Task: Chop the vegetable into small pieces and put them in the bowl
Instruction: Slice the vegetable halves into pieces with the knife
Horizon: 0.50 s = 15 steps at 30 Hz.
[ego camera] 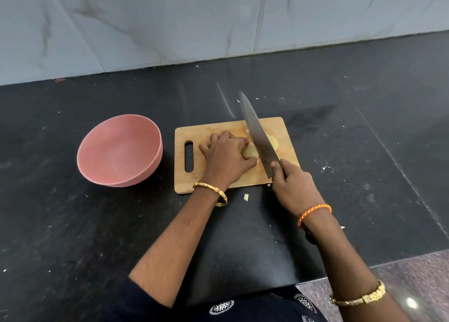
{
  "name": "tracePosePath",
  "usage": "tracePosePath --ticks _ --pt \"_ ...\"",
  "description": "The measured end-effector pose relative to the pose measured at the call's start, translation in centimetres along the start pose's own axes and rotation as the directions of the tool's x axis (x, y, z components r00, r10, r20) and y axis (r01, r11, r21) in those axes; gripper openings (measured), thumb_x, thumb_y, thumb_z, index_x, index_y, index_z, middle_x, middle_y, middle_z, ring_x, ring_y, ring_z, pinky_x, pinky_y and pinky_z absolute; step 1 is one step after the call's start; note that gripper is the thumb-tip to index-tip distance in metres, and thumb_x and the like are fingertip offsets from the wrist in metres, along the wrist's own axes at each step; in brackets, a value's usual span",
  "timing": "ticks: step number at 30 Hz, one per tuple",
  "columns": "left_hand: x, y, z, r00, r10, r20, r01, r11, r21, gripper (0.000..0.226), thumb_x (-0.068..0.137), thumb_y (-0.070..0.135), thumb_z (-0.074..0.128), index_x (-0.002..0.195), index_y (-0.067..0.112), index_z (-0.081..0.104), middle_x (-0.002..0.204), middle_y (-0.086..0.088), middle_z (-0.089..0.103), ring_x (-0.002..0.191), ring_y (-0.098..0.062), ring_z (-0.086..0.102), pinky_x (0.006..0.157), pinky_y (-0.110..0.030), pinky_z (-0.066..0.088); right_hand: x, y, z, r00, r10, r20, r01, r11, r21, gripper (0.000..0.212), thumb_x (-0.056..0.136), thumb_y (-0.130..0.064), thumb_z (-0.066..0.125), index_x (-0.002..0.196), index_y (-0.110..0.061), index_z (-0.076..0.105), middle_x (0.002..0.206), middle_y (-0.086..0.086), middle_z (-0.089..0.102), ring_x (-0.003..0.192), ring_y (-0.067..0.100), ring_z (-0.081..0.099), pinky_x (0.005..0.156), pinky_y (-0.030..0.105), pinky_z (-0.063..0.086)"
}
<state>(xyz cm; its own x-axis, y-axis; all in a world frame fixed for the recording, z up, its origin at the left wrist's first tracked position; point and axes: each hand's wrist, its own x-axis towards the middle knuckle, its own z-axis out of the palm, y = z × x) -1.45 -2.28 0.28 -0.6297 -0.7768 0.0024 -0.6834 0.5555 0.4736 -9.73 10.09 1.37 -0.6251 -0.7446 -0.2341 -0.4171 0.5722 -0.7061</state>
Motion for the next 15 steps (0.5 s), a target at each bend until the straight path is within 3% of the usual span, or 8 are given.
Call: tracePosePath --ticks 4,8,12,15 --pt "0.3 -0.2 -0.1 1.000 0.011 -0.019 -0.010 0.999 0.036 0.039 0.076 0.048 0.065 0.110 0.030 0.063 0.109 0.006 0.056 0.106 -0.019 0.038 0.077 -0.034 0.017 -0.3 0.5 -0.4 0.999 0.033 -0.034 -0.032 0.999 0.029 0.036 0.100 -0.030 0.035 0.067 -0.018 0.042 0.069 0.009 0.053 0.064 0.022 0.047 0.054 0.030 0.036" --pt "0.7 0.1 -0.3 0.999 -0.017 0.049 0.013 0.997 0.082 0.046 0.077 0.047 0.067 0.119 0.029 0.061 0.115 0.001 0.055 0.110 -0.021 0.039 0.081 -0.037 0.021 0.0 0.6 -0.5 0.999 0.034 -0.036 -0.033 0.999 0.026 0.036 0.101 -0.031 0.035 0.068 -0.019 0.043 0.070 0.010 0.054 0.063 0.020 0.047 0.052 0.028 0.035" --pt "1.0 0.2 -0.7 0.997 -0.035 0.069 0.030 0.997 0.078 0.048 0.074 0.049 0.069 0.116 0.026 0.063 0.115 0.000 0.055 0.111 -0.022 0.039 0.083 -0.038 0.022 0.6 -0.2 0.0 0.999 0.039 -0.012 -0.039 0.999 0.036 0.035 0.100 -0.032 0.035 0.082 -0.008 0.054 0.077 0.012 0.060 0.072 0.028 0.055 0.063 0.031 0.042" --pt "0.9 0.1 -0.7 0.998 -0.048 0.040 0.045 0.997 0.058 0.049 0.071 0.050 0.070 0.114 0.026 0.065 0.113 0.002 0.058 0.110 -0.020 0.039 0.080 -0.035 0.019 1.1 -0.8 0.0 0.999 0.036 0.007 -0.036 0.999 0.019 0.033 0.100 -0.031 0.035 0.079 -0.012 0.052 0.071 0.007 0.056 0.070 0.026 0.054 0.067 0.032 0.042"
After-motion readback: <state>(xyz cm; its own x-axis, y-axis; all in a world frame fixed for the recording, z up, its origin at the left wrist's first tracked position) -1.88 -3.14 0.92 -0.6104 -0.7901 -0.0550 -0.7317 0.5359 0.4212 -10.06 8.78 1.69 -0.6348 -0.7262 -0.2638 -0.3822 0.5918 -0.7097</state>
